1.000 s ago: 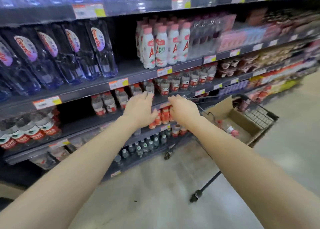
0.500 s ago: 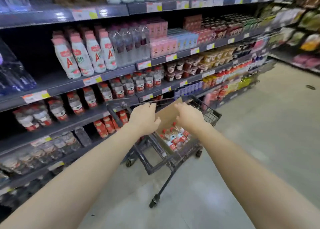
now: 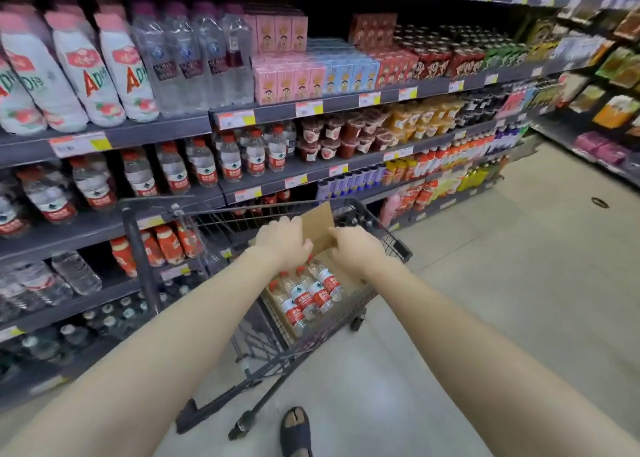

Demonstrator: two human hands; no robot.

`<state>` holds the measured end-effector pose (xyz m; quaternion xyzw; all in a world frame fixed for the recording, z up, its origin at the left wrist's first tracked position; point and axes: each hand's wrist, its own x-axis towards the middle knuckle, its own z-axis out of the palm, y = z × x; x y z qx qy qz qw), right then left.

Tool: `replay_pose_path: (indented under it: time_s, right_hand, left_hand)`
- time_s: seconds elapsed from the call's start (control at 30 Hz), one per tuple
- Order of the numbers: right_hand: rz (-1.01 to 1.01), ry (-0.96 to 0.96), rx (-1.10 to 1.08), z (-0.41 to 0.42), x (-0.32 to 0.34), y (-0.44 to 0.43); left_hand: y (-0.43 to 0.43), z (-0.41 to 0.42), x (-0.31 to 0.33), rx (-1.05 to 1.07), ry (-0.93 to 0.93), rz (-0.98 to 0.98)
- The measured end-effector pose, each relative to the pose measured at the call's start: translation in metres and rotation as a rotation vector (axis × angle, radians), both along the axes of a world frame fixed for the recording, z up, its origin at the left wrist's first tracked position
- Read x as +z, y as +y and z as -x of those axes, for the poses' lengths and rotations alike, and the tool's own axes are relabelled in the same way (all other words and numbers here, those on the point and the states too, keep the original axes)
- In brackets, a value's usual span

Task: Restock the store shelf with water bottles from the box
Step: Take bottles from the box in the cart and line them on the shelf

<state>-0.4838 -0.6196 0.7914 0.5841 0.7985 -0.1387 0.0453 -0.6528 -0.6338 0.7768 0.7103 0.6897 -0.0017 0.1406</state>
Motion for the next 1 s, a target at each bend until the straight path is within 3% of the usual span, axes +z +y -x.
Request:
replay_pose_path:
  time_s: [0.53,0.77,1.0]
  right_hand:
    - [0.373,-0.174,0.193,-0.017,-0.132,0.212]
    - [0.551,-0.174,0.243,-0.022,-0.224,0.297]
    - [0.689,-0.239,0.238,-0.025,-0.342,0.318]
  left_hand:
    - [0.153,-0.027,-0.143,0.351,-0.146,0.352]
    - [0.189,-0.046,-0.218,0.62,-0.253,0.504]
    - [0.221,-0.058,-0.313,0.764,-0.314,0.589]
